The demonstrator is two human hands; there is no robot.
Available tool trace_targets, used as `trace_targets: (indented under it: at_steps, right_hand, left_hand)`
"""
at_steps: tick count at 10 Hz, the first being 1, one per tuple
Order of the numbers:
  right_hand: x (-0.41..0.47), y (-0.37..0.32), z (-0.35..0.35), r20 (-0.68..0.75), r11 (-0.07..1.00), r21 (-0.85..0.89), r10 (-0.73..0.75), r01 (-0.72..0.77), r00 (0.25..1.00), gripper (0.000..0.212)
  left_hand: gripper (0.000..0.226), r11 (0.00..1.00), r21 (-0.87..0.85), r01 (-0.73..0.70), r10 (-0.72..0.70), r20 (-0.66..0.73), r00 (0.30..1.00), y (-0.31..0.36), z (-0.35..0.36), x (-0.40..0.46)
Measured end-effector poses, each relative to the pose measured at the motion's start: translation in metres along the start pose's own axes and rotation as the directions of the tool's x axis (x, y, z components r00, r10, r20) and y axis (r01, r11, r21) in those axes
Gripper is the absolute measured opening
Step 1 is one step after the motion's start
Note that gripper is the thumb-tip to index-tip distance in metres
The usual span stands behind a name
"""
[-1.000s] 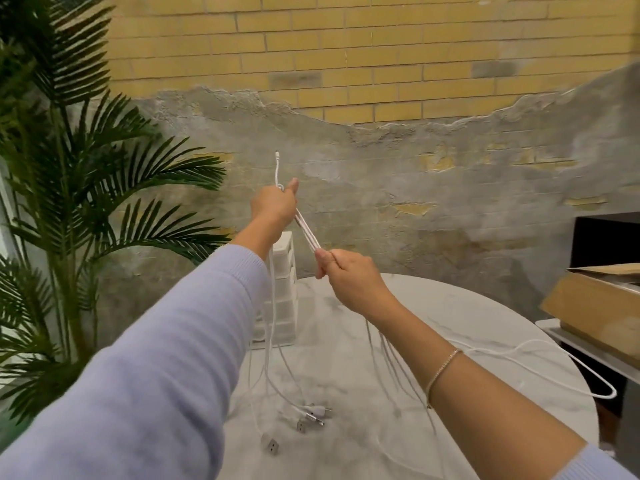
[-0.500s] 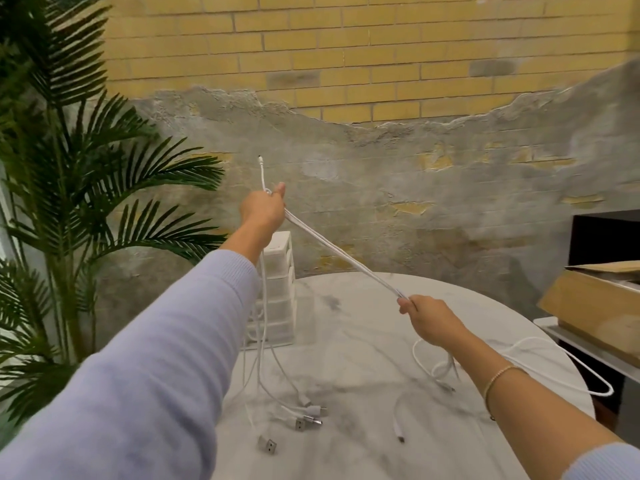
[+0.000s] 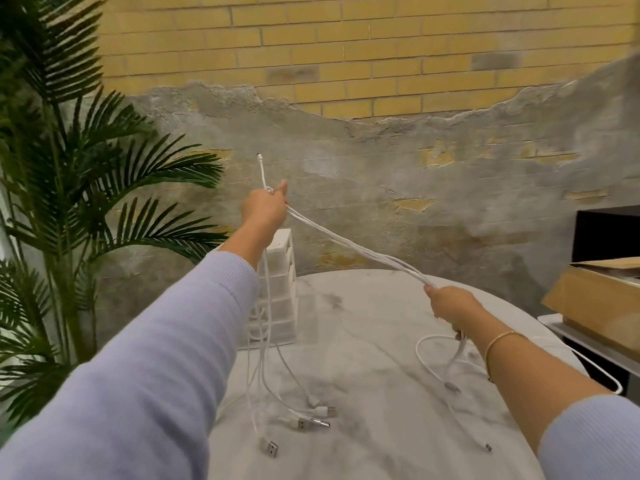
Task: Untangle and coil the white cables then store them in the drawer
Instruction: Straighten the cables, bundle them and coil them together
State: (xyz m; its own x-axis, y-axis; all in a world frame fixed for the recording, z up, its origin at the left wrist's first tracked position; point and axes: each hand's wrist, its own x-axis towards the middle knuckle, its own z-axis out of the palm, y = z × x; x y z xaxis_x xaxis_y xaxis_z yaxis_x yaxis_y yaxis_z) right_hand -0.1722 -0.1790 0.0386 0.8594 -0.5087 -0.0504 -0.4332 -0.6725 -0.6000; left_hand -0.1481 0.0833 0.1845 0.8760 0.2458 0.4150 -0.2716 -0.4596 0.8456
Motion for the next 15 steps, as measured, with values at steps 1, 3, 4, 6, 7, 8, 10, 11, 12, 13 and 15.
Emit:
trace_targets:
  at_steps: [1,3,4,6,7,8,10,11,12,13,15]
  right_hand:
    - [-0.001,-0.019,-0.011,0.009,0.983,0.185,-0.011,0.009,1.000,0.035]
    - [0.006,-0.058,-0.038,-0.078,0.795,0.595,-0.085,0.115,0.993,0.037]
    - [0.021,-0.080,-0.046,-0.168,0.669,0.724,-0.066,0.169,0.984,0.040]
    - [0.026,-0.113,-0.054,-0.424,0.705,0.613,-0.086,0.355,0.902,0.042]
    - [0.034,-0.091,-0.040,-0.308,0.859,0.426,-0.155,0.282,0.939,0.040]
    - [0.051,-0.060,-0.003,-0.083,0.980,0.162,-0.104,0.116,0.991,0.043]
    - [0.030,-0.072,0.021,-0.124,0.971,0.142,-0.173,0.191,0.977,0.040]
    - [-0.003,-0.115,0.004,-0.226,0.844,0.322,-0.370,0.428,0.901,0.039]
    - [-0.029,-0.156,-0.002,-0.177,0.676,0.553,-0.475,0.486,0.862,0.060]
    - [-0.042,-0.179,-0.003,-0.069,0.588,0.705,-0.499,0.396,0.864,0.060]
    - [-0.031,-0.180,-0.006,-0.216,0.778,0.401,-0.432,0.483,0.876,0.047]
  left_hand:
    - [0.041,1.000,-0.008,-0.006,0.006,-0.006,1.000,0.001,0.000,0.003]
    - [0.037,1.000,-0.020,-0.002,0.003,0.012,1.000,-0.003,0.001,0.008]
    - [0.038,0.999,-0.041,-0.010,0.011,0.037,0.999,-0.004,0.008,0.009]
    - [0.043,0.999,-0.033,0.013,-0.010,0.104,0.995,-0.009,0.018,0.019]
    - [0.048,1.000,0.013,0.013,-0.015,0.126,0.992,-0.014,0.020,0.024]
    - [0.054,0.999,0.031,0.032,-0.036,0.131,0.991,-0.020,0.023,0.027]
    - [0.057,0.998,0.068,-0.002,-0.011,0.194,0.981,-0.024,0.038,0.023]
    - [0.065,0.999,0.044,-0.028,0.017,0.231,0.973,-0.020,0.043,0.018]
    - [0.081,0.999,0.011,-0.039,0.035,0.245,0.969,-0.015,0.051,0.015]
    - [0.067,0.992,0.069,-0.103,0.087,0.210,0.974,-0.011,0.056,0.012]
    - [0.049,0.918,0.249,-0.307,0.240,0.266,0.934,-0.012,0.047,0.007]
